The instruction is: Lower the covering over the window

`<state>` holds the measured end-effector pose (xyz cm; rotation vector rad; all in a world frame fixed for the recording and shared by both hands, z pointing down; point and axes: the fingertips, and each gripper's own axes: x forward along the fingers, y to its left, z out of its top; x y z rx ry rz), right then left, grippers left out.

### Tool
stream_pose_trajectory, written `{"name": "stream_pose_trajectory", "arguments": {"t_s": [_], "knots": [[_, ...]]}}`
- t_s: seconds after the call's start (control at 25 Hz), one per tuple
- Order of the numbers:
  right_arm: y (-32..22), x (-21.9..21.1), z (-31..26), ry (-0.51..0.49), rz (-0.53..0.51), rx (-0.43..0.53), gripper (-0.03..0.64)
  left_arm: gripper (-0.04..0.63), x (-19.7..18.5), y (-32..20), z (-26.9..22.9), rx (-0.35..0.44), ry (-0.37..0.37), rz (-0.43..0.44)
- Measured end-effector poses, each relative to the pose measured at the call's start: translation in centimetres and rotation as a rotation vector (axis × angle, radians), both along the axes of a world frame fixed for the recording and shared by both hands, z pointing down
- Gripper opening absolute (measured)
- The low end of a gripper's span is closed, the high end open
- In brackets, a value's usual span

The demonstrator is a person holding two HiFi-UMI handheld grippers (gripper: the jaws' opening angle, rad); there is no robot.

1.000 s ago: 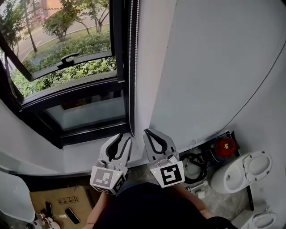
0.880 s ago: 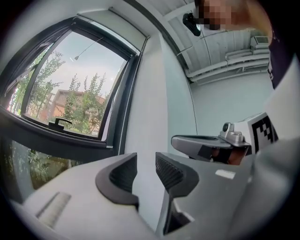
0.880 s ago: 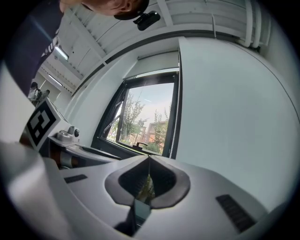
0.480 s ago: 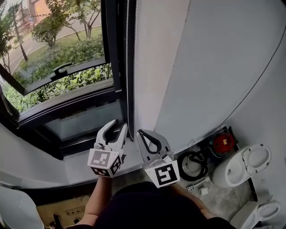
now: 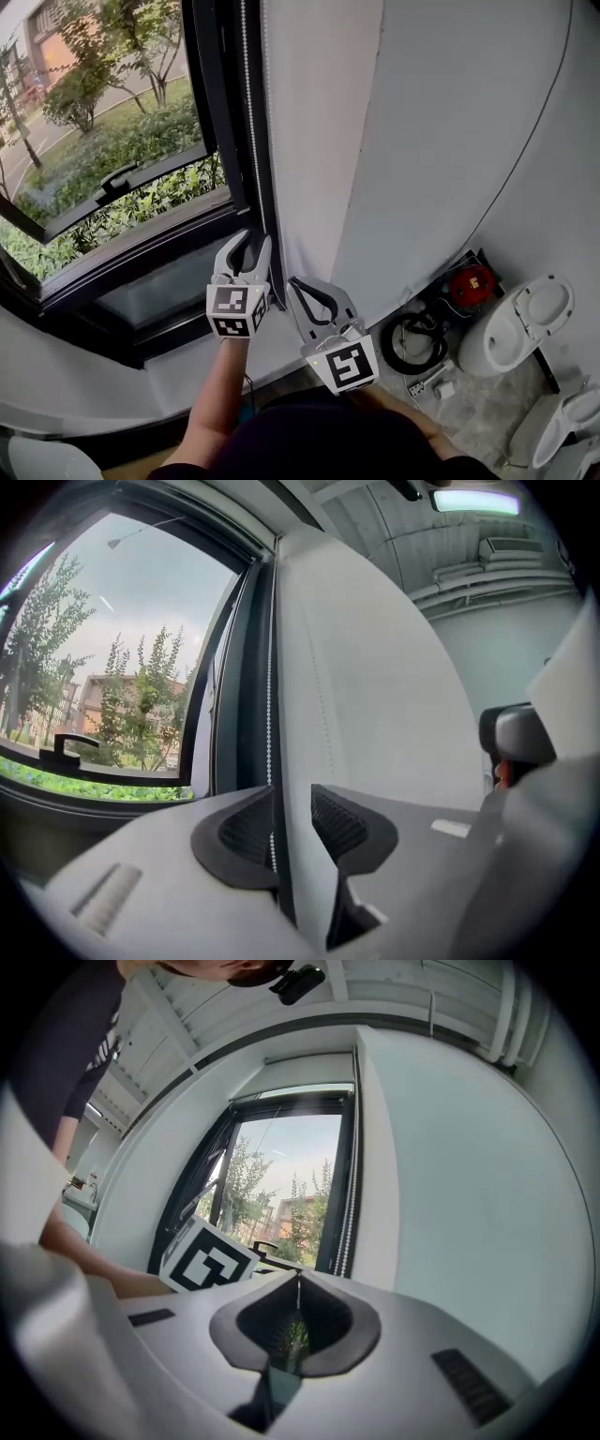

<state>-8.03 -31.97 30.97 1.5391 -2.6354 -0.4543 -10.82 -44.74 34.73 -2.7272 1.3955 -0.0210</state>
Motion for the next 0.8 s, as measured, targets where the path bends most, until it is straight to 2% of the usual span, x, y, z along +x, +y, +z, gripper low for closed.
{"name": "stream_pose_trajectory", "arguments": {"t_s": [0.16, 0.44, 0.64, 0.68, 0.76, 0.8], "knots": [[-0.4, 0.4, 0.3, 0.009, 0.037, -0.018, 0.014, 0.111, 0.3, -2.9, 1.5, -0.011, -0.044, -0.028], [-0.4, 0.5, 0.2, 0.023, 0.057, -0.017, 0.014, 0.112, 1.3, -6.0, 3.4, -0.051, -0.068, -0.048], [0.1, 0.7, -0.2, 0.016, 0.064, -0.003, 0.014, 0.11, 1.4, -7.2, 4.6, -0.06, -0.158, -0.112], [0.3, 0.8, -0.2, 0.014, 0.067, -0.002, 0.014, 0.106, 1.4, -7.3, 4.8, -0.067, -0.162, -0.115], [0.5, 1.1, -0.1, 0.012, 0.07, -0.005, 0.014, 0.032, 1.3, -7.6, 5.1, -0.077, -0.149, -0.117], [0.6, 1.3, 0.0, 0.011, 0.069, -0.006, 0.014, 0.032, 1.2, -7.6, 5.0, -0.082, -0.134, -0.113]]}}
